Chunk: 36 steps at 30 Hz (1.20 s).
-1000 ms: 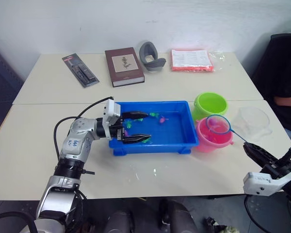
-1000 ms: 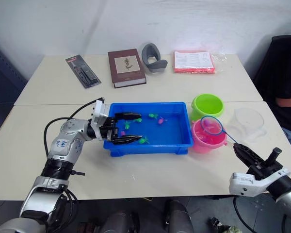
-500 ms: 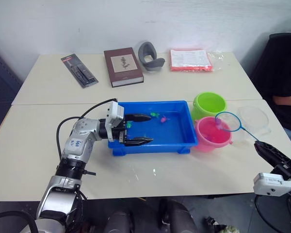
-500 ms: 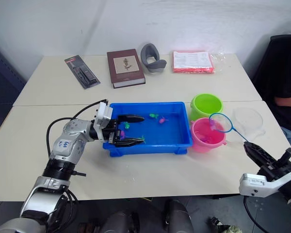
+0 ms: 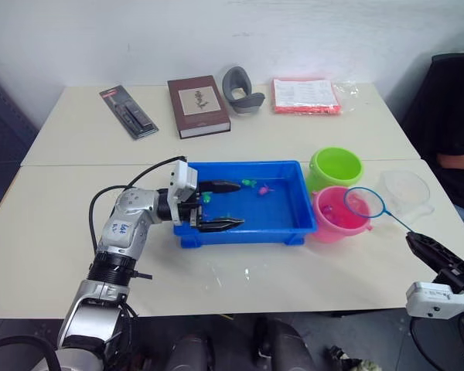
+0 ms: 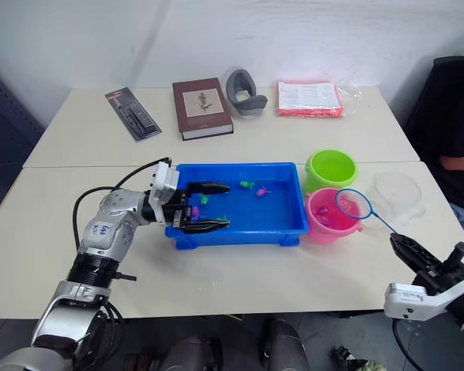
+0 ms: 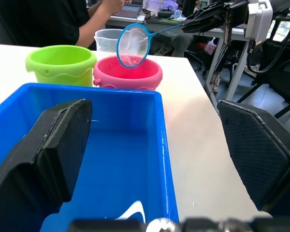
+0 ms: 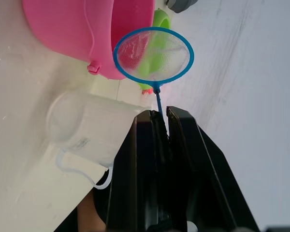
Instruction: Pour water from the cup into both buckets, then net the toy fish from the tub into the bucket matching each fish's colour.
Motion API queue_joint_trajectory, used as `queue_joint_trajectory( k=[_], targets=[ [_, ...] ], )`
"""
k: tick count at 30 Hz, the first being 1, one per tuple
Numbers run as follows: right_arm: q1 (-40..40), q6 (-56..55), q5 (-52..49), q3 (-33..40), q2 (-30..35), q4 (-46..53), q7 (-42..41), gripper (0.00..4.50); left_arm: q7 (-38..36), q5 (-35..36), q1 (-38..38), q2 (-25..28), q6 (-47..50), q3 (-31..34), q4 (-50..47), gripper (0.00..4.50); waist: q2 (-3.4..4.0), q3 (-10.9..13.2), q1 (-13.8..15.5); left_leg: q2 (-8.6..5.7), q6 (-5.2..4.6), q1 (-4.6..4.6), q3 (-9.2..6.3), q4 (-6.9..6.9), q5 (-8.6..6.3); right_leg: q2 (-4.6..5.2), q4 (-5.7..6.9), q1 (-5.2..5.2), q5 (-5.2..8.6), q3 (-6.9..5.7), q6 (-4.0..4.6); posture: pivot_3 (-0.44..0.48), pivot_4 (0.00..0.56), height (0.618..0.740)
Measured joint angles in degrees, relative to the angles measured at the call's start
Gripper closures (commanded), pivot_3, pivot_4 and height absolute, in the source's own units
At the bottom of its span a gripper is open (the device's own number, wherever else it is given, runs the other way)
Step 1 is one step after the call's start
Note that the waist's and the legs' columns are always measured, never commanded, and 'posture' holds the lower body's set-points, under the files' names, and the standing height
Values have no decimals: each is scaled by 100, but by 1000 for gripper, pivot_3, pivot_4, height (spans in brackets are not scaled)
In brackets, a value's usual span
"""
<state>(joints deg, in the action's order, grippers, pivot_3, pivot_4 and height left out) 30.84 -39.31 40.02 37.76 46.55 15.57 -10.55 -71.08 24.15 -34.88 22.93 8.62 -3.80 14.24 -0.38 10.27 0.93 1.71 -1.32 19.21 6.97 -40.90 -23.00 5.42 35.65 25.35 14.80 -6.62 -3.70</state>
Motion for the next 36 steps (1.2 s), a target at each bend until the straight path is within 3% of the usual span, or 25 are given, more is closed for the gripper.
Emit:
queue_joint_trajectory(
  k=[4,8,11,15,19,21,23,28,36],
  targets=[
    [-188,661,-1420,-249,-18,202,-649,4500,41,0,80,154,0,69,0,36,0,0,-23,4,0,-1,-4,-1,0,0,0,-1,0,-2,0,0,150,740],
    [-590,2427,-3902,-1070,25,1143,-1856,4500,92,0,202,474,-3,275,31,36,0,0,-91,9,0,-2,-10,-2,0,11,7,0,2,-8,5,0,150,740],
    [-951,3946,-5534,-1518,112,1913,-2252,4500,45,-3,366,861,-88,481,139,36,1,0,-105,13,-1,-3,-17,0,0,23,6,0,4,-14,8,0,150,740],
    [-2326,5663,-6169,-2103,151,2272,-2018,4500,41,-25,564,1120,-186,644,242,36,-1,1,-76,1,-8,6,-22,-9,-5,40,9,1,4,-23,9,0,150,740],
    [-3416,6998,-6072,-2821,293,2237,-1739,4500,116,-24,679,1154,-241,755,196,36,-1,1,20,1,-13,17,-26,-8,-8,45,3,5,3,-34,8,0,150,740],
    [-3951,8063,-6468,-2984,-45,2206,-1482,4500,164,-21,747,1143,-245,774,143,36,-1,1,28,2,-13,21,-25,-9,-8,43,13,5,2,-42,7,0,150,740],
    [-4378,9158,-7224,-2994,-494,2195,-1319,4500,228,-19,843,1134,-244,789,33,36,-1,1,25,4,-12,24,-26,-8,-8,42,22,8,2,-47,8,0,150,740],
    [-5013,11150,-8552,-2935,-623,2139,-1291,4500,344,-8,945,1150,-241,843,-106,36,0,1,28,0,-15,36,-35,-13,-9,44,20,8,2,-64,7,0,150,740],
    [-5981,12997,-8938,-2615,-1189,1460,-822,4500,396,5,1044,1167,-236,890,-244,36,0,0,-20,2,-15,39,-37,-10,-9,46,20,9,2,-74,7,0,150,740]
  ],
)
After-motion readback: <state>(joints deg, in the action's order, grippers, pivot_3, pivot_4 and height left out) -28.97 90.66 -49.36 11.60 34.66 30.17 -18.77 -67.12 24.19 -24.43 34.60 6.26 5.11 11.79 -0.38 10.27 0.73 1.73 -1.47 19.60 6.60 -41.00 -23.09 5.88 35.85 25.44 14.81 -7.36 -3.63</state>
